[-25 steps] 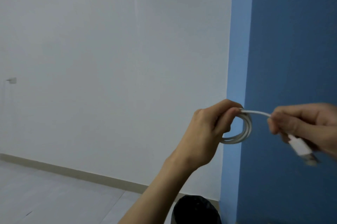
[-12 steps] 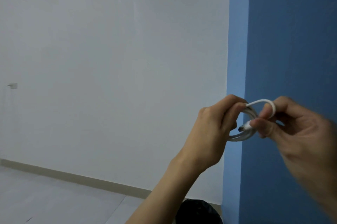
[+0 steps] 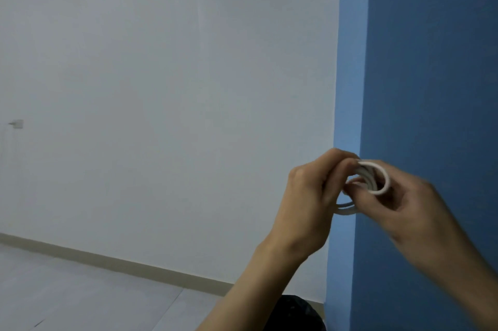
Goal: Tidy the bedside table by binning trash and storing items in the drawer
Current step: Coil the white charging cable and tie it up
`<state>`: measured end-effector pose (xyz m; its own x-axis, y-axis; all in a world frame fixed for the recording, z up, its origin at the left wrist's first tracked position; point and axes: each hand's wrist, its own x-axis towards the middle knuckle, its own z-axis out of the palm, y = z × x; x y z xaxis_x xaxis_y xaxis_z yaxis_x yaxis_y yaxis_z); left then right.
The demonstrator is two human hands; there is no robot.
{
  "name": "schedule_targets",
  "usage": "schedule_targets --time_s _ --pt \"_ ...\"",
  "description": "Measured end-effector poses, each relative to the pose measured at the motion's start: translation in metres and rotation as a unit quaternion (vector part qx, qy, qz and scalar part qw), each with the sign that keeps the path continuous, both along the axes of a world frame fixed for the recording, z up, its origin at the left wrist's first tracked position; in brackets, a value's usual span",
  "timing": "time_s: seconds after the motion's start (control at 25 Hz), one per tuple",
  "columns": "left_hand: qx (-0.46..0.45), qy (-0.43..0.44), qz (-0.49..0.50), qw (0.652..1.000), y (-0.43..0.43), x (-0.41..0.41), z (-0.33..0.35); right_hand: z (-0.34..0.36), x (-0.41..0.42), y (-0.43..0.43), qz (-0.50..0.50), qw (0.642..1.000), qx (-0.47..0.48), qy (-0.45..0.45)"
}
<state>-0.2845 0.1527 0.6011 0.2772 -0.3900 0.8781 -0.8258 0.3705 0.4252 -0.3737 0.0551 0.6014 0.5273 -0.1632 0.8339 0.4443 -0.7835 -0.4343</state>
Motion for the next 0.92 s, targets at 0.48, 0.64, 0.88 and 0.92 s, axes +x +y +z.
schedule_targets --time_s 0.48,0.64,0.88,0.92 --pt "0.048 0.006 -0.002 0.999 0.023 0.025 0.008 -0.001 -0.023 -0.050 -0.008 0.998 0.010 0.057" --pt "0.084 0.000 0.018 0.996 0.024 0.034 -0.003 -0.003 -0.029 -0.056 -0.086 0.994 -0.066 0.029" --pt "0.073 0.027 0.015 0.997 0.012 0.035 -0.003 -0.010 -0.017 -0.015 -0.009 0.988 -0.067 -0.138" --pt "0.067 0.029 0.016 0.997 0.010 0.033 -0.003 -0.012 -0.012 -0.008 0.045 0.987 -0.037 -0.151"
